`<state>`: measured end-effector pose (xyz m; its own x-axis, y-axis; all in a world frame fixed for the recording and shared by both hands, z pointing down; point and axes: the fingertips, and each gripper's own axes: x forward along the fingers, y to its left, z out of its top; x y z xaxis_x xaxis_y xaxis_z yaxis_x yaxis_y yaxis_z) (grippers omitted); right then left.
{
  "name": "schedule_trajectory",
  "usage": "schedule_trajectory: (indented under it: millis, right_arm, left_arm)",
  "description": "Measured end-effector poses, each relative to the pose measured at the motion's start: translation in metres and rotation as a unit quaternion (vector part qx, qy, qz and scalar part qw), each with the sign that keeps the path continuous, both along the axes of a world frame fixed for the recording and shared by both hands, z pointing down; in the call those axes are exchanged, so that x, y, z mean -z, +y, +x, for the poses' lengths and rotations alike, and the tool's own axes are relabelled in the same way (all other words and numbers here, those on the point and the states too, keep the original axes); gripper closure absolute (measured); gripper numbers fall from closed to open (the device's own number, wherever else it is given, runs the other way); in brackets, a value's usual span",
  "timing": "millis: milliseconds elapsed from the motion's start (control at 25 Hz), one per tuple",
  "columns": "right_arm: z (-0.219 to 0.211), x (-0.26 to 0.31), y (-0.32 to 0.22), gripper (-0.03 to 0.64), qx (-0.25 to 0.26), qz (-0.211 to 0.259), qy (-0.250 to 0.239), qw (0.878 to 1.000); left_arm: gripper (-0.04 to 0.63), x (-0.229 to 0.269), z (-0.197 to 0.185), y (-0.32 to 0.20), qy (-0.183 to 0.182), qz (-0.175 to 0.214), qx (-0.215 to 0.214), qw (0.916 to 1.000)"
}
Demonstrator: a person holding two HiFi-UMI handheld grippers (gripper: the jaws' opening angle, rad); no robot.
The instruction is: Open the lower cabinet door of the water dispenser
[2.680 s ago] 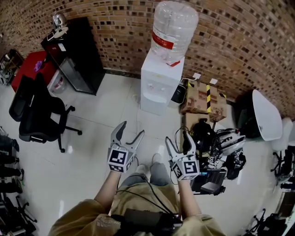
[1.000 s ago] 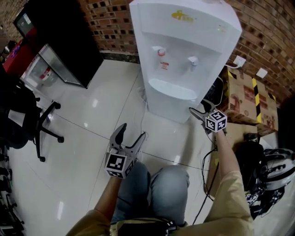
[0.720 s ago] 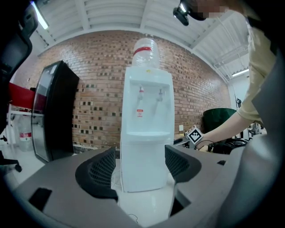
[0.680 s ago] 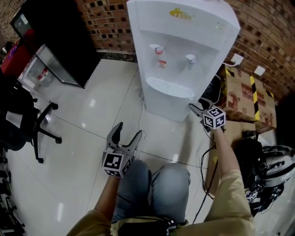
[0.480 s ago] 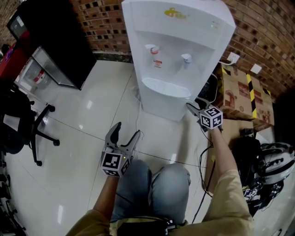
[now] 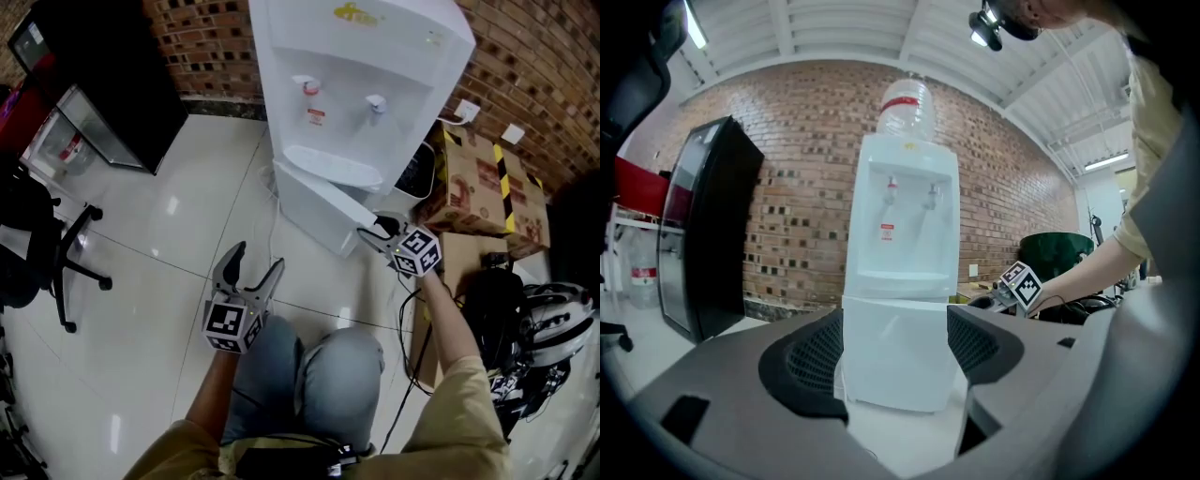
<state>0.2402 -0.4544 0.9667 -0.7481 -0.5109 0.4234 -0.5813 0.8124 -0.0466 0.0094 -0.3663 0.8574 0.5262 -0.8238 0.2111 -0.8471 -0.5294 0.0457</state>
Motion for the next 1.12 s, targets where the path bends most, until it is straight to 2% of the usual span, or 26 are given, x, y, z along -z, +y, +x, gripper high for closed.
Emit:
schedule_trajectory:
  millis: [240,320,560,600,680,800,920,1120]
  right_arm:
    - [-0.082,0.001,0.051,0.389,0.032,0.024,-0.034,0.999]
    - [-0.119,0.001,0.062,0.364,0.046,0.026,-0.048,0.997]
    - [-0.214,0.001,0.075,0.345,0.059,0.005,-0.081,0.995]
    - [-0.229,0.002,0.078,0.346,0.073,0.001,-0.089,0.993]
    - [-0.261,0.003,0.083,0.400,0.113,-0.004,-0.098,0.989]
    - [-0.306,-0.001,0.074,0.400,0.135,0.004,-0.072,0.988]
    - [-0.348,-0.003,0.049,0.400,0.113,0.006,-0.074,0.991]
    - [-0.395,-0.002,0.004,0.367,0.027,0.008,-0.115,0.993]
  left_arm:
    - [0.264,-0.002,-0.022,0.015,-0.002,0.000,0.021,0.9998]
    - [0.264,-0.003,-0.035,0.019,-0.003,0.001,0.036,0.9993]
    - [0.264,-0.003,-0.092,0.037,0.001,0.007,0.103,0.9947]
    - [0.264,-0.003,-0.104,0.040,0.002,0.007,0.117,0.9931]
    - [0.264,-0.002,-0.125,0.048,0.004,0.008,0.144,0.9895]
    - [0.264,-0.001,-0.154,0.062,0.004,0.008,0.181,0.9834]
    - [0.264,0.001,-0.179,0.077,-0.001,0.009,0.212,0.9772]
    - [0.264,0.002,-0.218,0.101,-0.006,0.008,0.254,0.9671]
